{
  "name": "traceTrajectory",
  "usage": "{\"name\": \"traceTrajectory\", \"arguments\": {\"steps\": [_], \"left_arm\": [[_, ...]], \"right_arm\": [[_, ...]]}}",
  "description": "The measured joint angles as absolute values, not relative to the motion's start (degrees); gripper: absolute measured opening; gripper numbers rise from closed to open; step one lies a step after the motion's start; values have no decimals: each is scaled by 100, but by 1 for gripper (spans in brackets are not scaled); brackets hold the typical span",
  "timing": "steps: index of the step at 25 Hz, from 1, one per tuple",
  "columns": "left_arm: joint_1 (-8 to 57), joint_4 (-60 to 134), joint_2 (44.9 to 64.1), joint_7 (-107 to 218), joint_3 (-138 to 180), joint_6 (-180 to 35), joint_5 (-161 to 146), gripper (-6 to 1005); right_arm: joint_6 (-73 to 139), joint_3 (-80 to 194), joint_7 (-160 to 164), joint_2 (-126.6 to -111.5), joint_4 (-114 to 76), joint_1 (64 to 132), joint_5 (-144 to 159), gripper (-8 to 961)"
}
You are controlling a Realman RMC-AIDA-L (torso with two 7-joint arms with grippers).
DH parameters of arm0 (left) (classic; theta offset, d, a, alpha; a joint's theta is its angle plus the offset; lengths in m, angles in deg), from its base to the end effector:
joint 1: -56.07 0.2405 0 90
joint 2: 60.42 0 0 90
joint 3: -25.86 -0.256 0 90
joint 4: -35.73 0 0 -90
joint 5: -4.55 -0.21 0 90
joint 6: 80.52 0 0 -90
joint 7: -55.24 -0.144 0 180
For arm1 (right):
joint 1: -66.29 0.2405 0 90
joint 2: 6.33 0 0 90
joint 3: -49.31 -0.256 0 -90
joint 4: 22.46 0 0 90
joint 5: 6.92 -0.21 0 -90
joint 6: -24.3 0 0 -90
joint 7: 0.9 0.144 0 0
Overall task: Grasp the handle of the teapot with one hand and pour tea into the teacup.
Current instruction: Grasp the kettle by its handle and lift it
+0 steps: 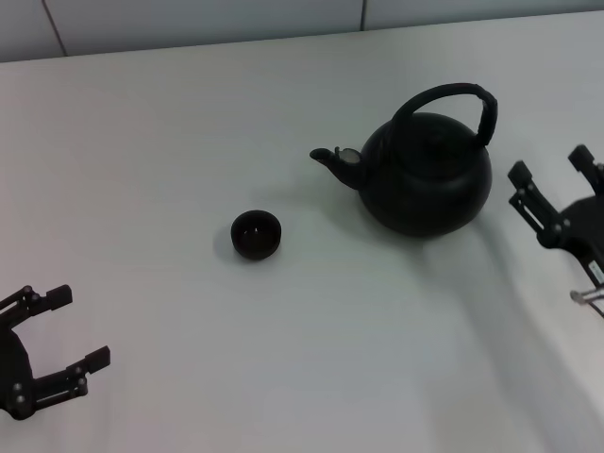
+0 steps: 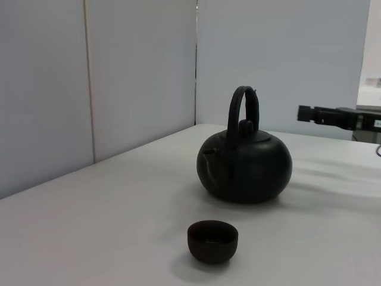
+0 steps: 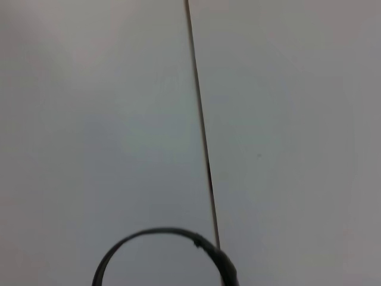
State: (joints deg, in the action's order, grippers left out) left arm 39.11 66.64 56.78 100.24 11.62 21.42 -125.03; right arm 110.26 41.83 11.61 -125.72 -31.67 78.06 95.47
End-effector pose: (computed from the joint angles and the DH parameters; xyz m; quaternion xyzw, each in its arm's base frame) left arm -0.3516 0.2213 0.0214 -0.9353 -0.1289 -0.2436 0.2218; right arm 0.3469 0.2231 -0.0302 -0.7005 0.2426 0.3532 0.5707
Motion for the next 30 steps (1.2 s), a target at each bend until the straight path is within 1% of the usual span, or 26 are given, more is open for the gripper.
{"name": "traceTrajectory", "arguments": {"steps": [4,9,16,30], "left_arm": [[3907,6667,5689,10014,1179,2134,-12470,862],[3919,6651,5719,9974,1195,2117,-12465,862],[3919,6640,5738,9972,1205,2117,-12455,862],[3922,6622,5771,9977,1216,2143,-12360,862]], "right_arm": [[10715,4164,1158,-12564,-3022,8191,9547,815],[10440,4117,1156,-12559,-2877,8508,9547,815],[10157,4091,1158,-12556,-2753,8785,9547,815],[9861,4034,1154,-12551,-2703,8908,9504,816]]}}
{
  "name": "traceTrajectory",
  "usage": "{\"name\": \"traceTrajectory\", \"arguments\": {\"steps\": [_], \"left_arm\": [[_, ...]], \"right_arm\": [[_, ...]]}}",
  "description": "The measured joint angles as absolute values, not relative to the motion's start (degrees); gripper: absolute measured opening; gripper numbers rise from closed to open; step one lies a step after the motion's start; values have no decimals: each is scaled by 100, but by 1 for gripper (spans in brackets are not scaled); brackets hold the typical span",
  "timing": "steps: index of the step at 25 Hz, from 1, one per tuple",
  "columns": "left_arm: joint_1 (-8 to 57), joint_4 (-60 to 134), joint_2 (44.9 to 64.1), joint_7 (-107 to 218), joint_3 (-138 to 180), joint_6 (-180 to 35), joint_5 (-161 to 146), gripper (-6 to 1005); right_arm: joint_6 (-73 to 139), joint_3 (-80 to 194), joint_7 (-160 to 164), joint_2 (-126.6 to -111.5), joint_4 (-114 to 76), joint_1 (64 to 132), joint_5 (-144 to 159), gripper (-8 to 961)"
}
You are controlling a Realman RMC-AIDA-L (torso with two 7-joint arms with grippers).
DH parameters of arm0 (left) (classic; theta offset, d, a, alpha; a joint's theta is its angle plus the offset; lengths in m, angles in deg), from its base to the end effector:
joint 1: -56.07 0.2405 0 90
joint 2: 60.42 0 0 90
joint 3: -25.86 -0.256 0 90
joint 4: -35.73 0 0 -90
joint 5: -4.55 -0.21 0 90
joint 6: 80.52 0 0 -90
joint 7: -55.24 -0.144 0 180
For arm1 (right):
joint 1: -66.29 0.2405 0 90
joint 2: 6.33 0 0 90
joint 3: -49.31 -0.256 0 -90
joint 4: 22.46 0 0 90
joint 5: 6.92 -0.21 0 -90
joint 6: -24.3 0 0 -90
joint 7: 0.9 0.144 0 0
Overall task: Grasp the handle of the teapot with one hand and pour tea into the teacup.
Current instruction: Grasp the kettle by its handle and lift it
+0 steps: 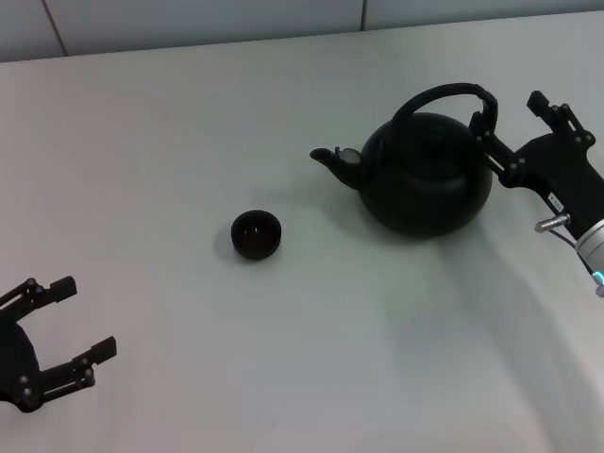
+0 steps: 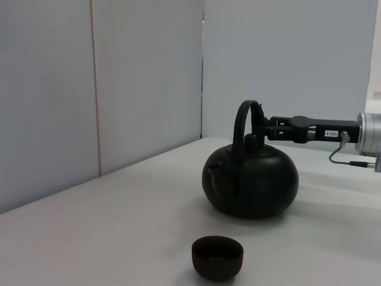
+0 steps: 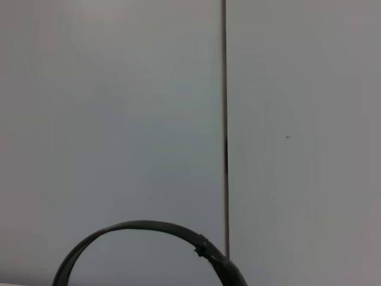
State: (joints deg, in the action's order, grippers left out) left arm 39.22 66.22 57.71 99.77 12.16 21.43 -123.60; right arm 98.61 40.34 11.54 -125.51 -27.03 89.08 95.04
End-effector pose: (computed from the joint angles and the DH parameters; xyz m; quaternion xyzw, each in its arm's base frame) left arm -0.3474 0.2218 0.0167 -0.9284 -0.1293 -0.2596 0.2322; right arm 0.3371 0.2952 -0.0275 -0.7385 0.2177 0.3020 0.5621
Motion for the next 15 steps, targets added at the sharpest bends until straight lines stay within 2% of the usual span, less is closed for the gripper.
{"name": "traceTrajectory", "arguments": {"steps": [7,13,15], "left_arm": [[3927,6622,5771,9992,1277,2143,-12346,862],[3920,6622,5775,9993,1277,2114,-12319,862],[3915,6622,5776,9995,1277,2110,-12309,862]], "right_arm": [[9760,4034,1149,-12551,-2696,8971,9503,815],[9777,4045,1149,-12555,-2681,9025,9523,703],[9761,4047,1149,-12552,-2659,9045,9525,610]]}}
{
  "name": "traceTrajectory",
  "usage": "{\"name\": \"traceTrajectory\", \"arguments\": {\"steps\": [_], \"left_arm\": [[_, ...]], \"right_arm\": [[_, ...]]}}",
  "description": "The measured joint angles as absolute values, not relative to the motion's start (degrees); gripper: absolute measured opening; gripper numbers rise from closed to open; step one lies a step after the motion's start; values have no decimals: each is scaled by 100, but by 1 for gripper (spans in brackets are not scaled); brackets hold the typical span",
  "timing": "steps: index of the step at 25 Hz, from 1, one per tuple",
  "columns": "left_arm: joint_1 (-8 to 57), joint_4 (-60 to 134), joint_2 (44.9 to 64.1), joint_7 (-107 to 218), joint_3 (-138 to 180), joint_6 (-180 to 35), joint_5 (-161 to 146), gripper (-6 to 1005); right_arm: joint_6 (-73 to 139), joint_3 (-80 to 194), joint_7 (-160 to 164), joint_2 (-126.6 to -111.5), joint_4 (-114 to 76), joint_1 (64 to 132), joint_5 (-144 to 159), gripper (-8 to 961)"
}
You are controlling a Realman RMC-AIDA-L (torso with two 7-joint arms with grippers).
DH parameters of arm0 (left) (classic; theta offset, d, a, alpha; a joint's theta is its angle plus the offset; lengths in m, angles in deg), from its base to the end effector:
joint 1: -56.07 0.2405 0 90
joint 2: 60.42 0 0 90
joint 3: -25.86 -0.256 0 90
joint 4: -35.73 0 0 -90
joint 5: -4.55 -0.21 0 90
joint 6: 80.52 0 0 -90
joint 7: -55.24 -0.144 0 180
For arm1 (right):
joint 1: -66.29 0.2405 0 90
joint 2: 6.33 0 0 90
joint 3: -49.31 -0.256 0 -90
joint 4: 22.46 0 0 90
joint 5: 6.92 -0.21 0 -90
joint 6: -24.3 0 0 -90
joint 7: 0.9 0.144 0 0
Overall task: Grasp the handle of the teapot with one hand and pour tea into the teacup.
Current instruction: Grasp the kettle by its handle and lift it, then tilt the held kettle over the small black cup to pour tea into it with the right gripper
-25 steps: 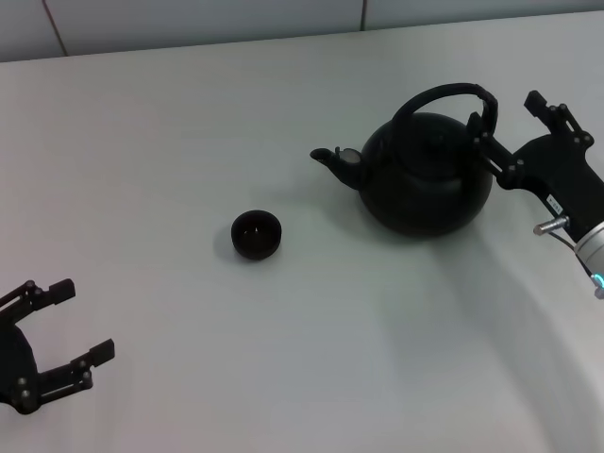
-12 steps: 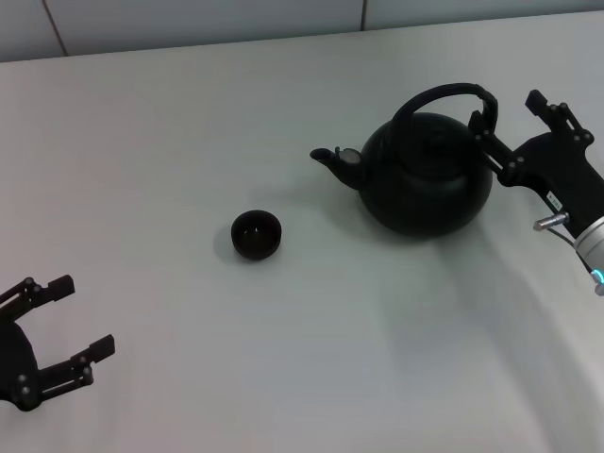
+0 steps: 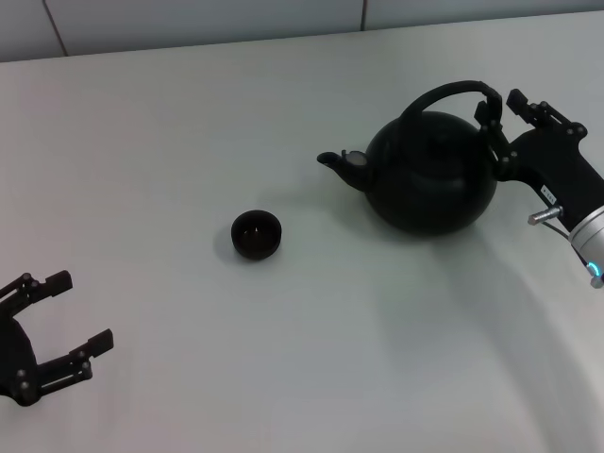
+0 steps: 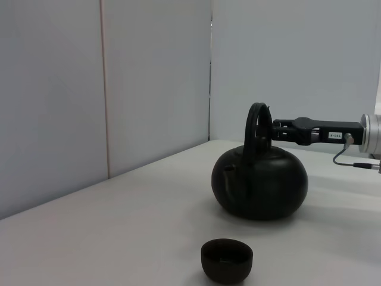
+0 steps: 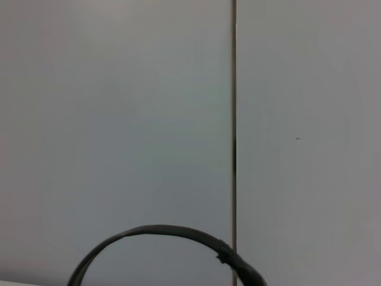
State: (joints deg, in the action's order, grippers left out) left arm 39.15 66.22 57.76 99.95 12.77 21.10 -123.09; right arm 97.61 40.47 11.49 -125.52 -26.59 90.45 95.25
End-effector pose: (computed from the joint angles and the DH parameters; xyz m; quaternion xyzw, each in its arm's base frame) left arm -0.3478 0.2237 0.0181 -0.9251 -0.1320 -0.2618 0.2412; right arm 0.3330 0.3033 -0.0281 -0.7449 0.2108 0.2987 0.5581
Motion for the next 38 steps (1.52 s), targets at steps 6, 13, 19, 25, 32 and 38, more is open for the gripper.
{"name": "traceTrajectory", "arguments": {"steps": [6,13,19,25,32,38], "left_arm": [[3895,6622,5779,10013,1276,2099,-12306,862],[3901,6622,5785,10015,1276,2090,-12298,862],[3935,6518,5791,9992,1310,2086,-12289,862],[3946,6471,5794,9975,1346,2079,-12289,862],[3978,6463,5801,9972,1347,2099,-12289,862],[3990,6395,5792,9971,1356,2102,-12289,862]], "right_arm": [[9767,4036,1149,-12550,-2642,9079,9504,319],[9822,4000,1135,-12551,-2637,9110,9503,105],[10150,3883,1369,-12524,-2355,9318,9507,82],[9912,4093,1710,-12507,-2017,9715,9545,82],[9692,4397,1792,-12502,-1952,10007,9560,81],[9597,5367,2977,-12481,-1295,10289,9566,81]]}}
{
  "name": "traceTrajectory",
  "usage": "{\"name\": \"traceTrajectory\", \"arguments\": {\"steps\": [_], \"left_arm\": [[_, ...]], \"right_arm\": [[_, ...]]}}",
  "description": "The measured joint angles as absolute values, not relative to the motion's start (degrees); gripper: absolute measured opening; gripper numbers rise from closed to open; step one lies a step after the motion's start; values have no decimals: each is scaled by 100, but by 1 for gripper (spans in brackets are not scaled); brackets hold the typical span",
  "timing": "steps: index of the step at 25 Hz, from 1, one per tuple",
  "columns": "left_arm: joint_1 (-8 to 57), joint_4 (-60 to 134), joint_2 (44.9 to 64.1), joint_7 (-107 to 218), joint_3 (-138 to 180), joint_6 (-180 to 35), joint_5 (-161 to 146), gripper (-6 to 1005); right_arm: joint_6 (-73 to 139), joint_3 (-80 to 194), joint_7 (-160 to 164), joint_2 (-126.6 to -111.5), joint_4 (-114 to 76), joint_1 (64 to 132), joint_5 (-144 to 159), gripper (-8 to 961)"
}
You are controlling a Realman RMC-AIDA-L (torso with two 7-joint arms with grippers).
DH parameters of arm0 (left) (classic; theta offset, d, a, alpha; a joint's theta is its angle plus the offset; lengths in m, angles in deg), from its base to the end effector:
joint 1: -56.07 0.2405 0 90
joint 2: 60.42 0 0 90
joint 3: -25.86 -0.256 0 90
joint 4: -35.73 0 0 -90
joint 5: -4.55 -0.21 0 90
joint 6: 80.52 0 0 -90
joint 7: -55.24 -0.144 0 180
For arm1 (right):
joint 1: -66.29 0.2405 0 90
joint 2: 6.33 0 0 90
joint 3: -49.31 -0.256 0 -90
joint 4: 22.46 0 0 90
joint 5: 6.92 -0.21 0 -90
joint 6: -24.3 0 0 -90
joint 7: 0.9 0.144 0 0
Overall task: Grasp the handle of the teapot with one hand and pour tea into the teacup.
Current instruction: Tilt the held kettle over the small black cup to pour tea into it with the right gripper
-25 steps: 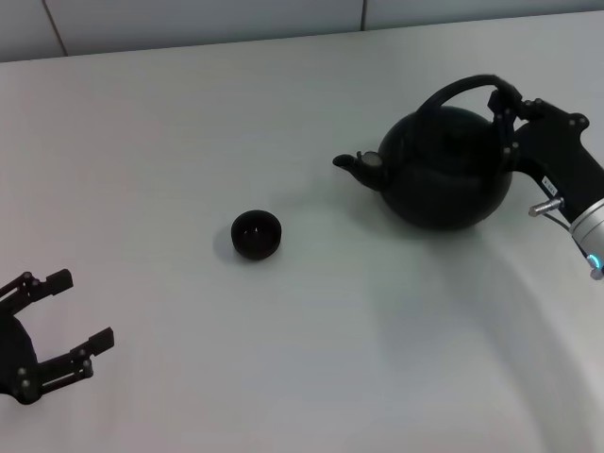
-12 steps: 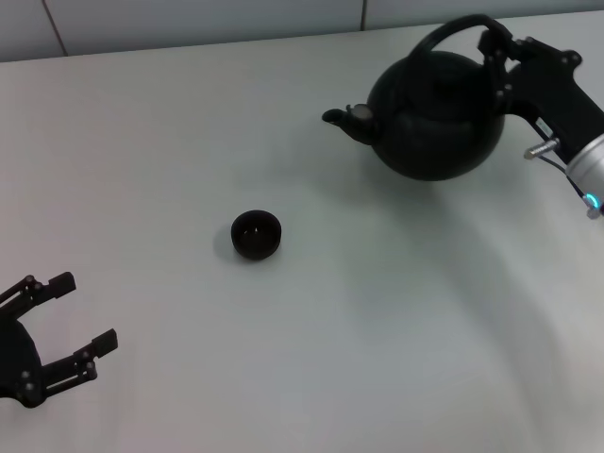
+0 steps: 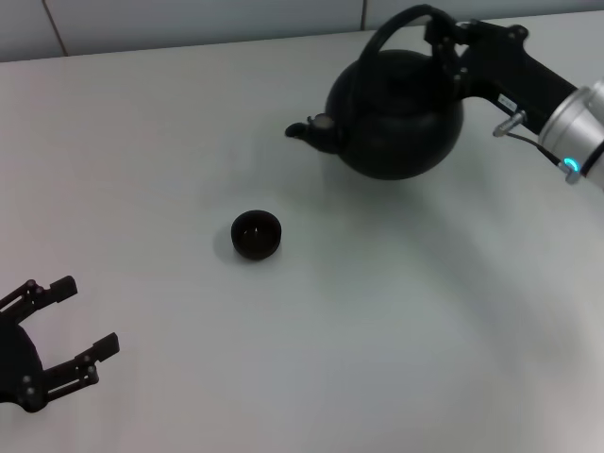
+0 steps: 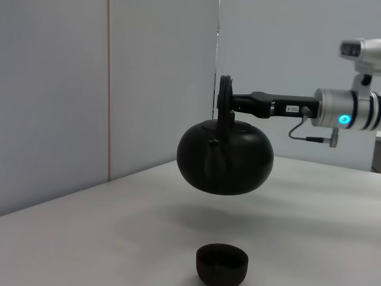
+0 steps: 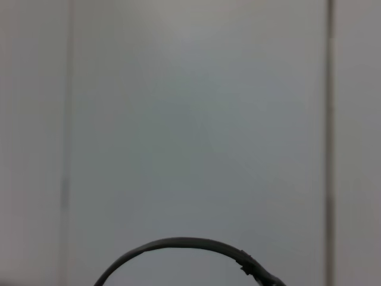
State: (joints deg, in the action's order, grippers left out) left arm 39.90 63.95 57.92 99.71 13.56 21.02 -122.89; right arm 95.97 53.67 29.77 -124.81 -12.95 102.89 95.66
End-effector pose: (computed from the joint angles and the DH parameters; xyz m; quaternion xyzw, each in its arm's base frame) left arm -0.3482 0.2172 0.0116 -0.9178 -0.1483 -0.2774 0.2424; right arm 0.2829 0.3770 -0.0017 -0.8117 0.1440 0.3205 0.4665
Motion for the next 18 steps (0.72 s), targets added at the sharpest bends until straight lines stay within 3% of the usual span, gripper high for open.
{"name": "traceTrajectory", "arguments": {"steps": [18], "left_arm": [[4010,6385,5797,9962,1355,2115,-12221,862]], "right_arm": [[9396,7540,4233,-12422,-318,10728,9566,81]]}}
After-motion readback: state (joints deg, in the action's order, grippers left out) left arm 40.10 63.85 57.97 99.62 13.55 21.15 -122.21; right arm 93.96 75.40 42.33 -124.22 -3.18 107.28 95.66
